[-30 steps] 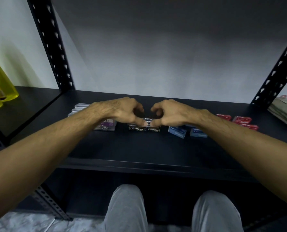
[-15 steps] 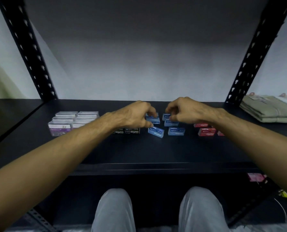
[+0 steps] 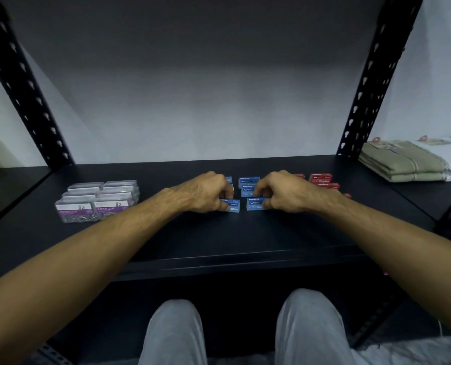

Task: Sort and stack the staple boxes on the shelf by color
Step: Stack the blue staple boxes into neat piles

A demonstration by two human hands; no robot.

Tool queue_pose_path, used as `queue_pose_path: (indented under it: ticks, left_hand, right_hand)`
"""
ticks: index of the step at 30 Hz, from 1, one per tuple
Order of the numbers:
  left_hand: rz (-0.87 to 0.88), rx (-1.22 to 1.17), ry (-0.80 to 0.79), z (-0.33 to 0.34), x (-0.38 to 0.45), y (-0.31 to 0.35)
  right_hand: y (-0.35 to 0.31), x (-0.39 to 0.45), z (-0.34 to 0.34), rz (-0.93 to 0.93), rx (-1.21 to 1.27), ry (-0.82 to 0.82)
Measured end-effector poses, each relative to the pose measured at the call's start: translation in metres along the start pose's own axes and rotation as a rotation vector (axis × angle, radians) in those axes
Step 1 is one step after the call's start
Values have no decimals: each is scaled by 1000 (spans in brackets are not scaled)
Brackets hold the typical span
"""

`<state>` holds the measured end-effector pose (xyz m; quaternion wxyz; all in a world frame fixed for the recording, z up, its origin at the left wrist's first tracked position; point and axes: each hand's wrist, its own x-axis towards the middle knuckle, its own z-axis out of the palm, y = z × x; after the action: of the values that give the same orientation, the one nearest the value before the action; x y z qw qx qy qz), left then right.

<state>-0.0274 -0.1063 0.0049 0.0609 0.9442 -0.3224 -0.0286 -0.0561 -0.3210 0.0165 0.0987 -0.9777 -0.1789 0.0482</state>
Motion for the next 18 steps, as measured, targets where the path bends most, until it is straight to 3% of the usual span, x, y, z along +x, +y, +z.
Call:
queue_pose_path:
  ticks: [18]
  left_hand:
    - [-50, -107, -14, 3, 5, -1]
  right_hand:
    - [-7, 9, 8, -55, 29, 34]
